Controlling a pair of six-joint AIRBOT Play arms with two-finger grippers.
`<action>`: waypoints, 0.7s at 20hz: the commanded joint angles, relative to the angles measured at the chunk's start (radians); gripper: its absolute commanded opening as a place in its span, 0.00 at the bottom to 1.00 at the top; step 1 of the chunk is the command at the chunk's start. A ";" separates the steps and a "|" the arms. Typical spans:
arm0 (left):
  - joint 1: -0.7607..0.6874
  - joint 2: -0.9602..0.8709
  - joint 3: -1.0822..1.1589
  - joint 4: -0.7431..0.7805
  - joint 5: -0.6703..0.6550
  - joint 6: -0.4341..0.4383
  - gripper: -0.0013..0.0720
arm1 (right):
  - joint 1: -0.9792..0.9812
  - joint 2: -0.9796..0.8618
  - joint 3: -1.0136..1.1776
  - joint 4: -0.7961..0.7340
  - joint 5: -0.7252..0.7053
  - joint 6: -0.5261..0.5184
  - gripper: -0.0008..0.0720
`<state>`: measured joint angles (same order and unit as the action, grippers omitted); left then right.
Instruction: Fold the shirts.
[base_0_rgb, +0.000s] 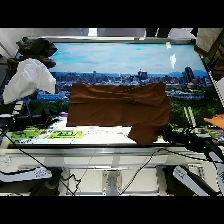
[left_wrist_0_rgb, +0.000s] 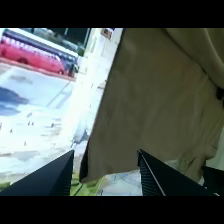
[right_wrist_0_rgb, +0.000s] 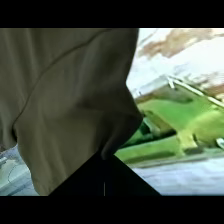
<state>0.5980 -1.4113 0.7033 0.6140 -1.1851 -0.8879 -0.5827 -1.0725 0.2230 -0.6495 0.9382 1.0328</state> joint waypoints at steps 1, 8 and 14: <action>0.000 -0.003 0.000 0.014 0.071 -0.013 0.64 | 0.000 -0.004 -0.001 -0.002 -0.030 -0.011 0.05; -0.042 -0.133 -0.001 0.013 0.050 -0.032 0.64 | 0.000 -0.004 0.000 -0.002 -0.029 -0.011 0.05; -0.212 -0.153 0.000 0.015 0.098 -0.032 0.49 | 0.000 -0.004 0.000 0.000 -0.029 -0.010 0.05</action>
<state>0.4549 -1.5494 0.7033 0.6071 -1.1252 -0.9176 -0.5819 -1.0760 0.2230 -0.6498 0.9199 1.0222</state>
